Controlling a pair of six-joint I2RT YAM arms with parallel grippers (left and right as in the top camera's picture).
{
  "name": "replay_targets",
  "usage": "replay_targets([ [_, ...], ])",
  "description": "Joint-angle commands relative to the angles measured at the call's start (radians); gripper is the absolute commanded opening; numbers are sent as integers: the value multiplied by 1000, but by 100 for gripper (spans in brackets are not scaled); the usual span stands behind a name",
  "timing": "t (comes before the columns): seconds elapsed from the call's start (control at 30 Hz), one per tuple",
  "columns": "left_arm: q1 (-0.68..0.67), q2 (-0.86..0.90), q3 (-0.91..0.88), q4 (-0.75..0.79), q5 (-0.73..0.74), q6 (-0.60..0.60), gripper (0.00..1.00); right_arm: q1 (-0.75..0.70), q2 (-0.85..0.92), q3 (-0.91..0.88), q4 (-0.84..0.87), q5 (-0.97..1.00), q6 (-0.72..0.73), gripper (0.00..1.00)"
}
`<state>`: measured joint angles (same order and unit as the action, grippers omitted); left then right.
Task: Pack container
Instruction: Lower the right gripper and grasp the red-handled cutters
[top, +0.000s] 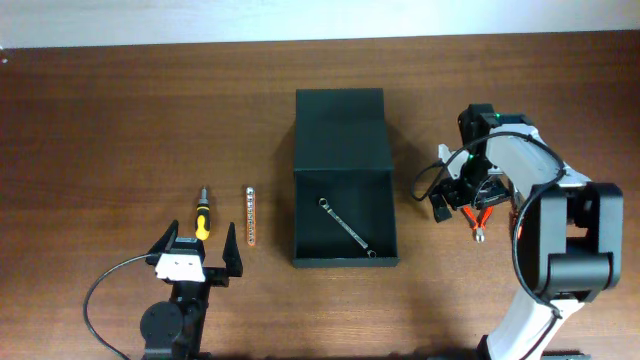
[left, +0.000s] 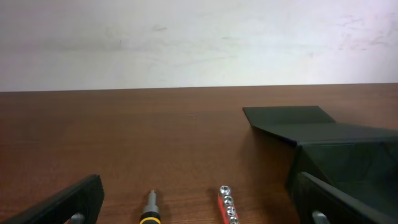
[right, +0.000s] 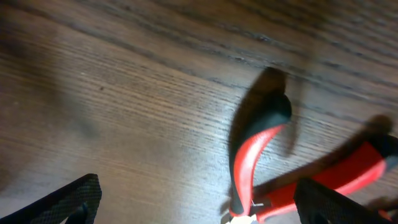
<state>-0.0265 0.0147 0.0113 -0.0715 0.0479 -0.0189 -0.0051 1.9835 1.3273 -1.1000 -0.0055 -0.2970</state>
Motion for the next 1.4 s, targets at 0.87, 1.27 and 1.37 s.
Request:
replay_targets([
  [0.87, 5, -8, -3, -7, 0, 16, 99, -53, 21, -9, 32, -18, -10, 99],
  [1.27, 5, -8, -3, -7, -1, 16, 99, -53, 21, -9, 34, -17, -5, 90],
  [1.37, 5, -8, -3, -7, -1, 16, 99, -53, 21, -9, 35, -17, -5, 91],
])
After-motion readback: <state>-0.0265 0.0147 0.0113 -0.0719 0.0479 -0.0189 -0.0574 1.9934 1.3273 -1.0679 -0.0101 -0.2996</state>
